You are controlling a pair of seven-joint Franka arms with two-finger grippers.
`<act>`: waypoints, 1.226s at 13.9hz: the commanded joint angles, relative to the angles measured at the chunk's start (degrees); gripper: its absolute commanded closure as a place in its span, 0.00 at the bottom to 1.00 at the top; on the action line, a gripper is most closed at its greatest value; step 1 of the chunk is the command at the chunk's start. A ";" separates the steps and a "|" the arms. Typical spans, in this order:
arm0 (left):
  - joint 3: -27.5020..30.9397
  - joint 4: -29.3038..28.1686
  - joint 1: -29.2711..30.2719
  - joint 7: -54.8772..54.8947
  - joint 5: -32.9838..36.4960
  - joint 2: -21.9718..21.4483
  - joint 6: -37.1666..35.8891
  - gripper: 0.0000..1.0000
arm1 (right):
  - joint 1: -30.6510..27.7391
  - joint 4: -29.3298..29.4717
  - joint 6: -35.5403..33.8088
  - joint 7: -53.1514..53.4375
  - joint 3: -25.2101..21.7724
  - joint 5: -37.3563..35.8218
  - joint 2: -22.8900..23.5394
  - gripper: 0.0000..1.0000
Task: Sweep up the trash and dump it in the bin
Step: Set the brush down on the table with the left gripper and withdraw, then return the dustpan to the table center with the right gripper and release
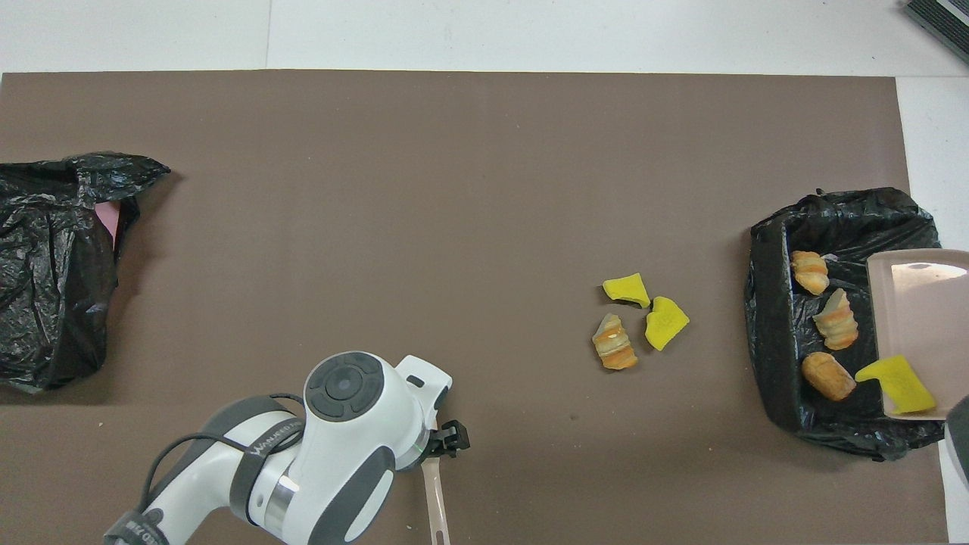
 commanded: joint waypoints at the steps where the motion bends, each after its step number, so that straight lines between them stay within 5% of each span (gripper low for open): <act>1: -0.14 4.87 5.32 2.23 1.90 3.73 0.32 0.00 | 2.46 -1.10 -2.28 5.42 0.99 -4.31 -1.20 1.00; 6: -0.14 10.59 15.96 18.22 5.67 8.39 2.16 0.00 | 5.81 -8.65 -1.15 10.17 0.99 -10.90 -6.99 1.00; 11: -0.14 20.43 23.96 29.56 8.85 14.28 1.64 0.00 | 6.15 -6.04 -7.01 10.00 1.08 -10.04 -9.19 1.00; 15: -0.14 24.04 29.07 37.57 11.57 14.82 0.77 0.00 | 6.16 1.95 -19.04 11.65 6.52 7.68 -13.06 1.00; 17: -0.06 26.24 31.96 40.81 11.67 14.90 -1.86 0.00 | 6.07 4.17 -22.49 21.19 10.20 15.85 -12.62 1.00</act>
